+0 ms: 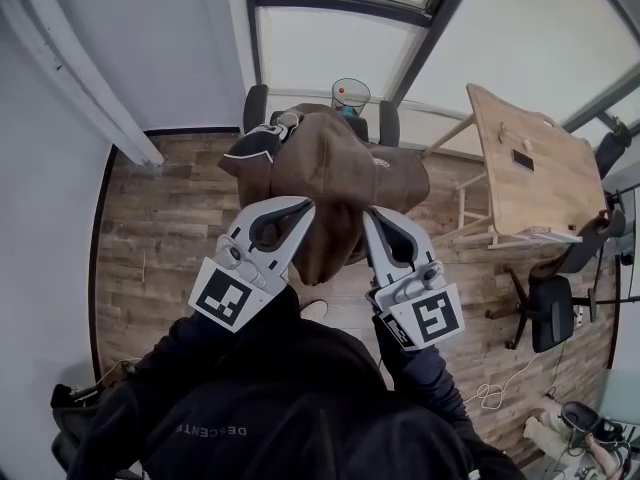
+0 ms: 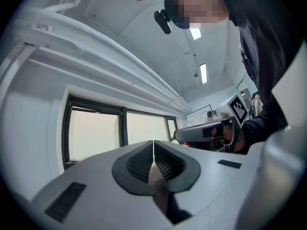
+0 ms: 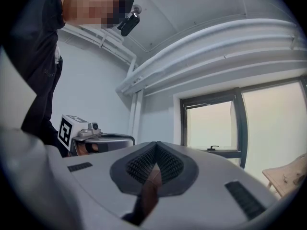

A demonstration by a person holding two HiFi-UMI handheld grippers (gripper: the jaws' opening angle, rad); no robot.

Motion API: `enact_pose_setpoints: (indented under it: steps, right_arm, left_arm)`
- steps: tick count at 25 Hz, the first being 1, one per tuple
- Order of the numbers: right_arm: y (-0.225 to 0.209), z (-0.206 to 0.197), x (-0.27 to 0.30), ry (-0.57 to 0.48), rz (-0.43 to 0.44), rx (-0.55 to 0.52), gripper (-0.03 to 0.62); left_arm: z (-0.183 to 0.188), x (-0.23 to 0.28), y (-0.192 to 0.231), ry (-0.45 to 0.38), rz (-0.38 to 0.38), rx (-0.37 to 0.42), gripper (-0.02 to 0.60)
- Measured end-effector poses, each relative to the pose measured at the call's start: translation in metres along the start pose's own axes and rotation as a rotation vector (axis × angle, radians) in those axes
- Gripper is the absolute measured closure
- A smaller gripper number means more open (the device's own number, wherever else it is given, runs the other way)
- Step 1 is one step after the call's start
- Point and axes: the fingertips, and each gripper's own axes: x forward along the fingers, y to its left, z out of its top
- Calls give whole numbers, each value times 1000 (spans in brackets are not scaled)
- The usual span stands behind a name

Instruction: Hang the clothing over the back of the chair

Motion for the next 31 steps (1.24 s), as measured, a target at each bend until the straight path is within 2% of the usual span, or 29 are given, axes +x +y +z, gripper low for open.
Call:
enact_pose_setpoints:
  steps: [3,31]
  right_arm:
    - [4,1,0,-3,5,-8,595]
    - [-9,-14,-11,51,-17,-3,597]
  left_arm:
    - [2,0,-4,1,-11,12,563]
    - [-4,11,-14,20,-39,-47,561]
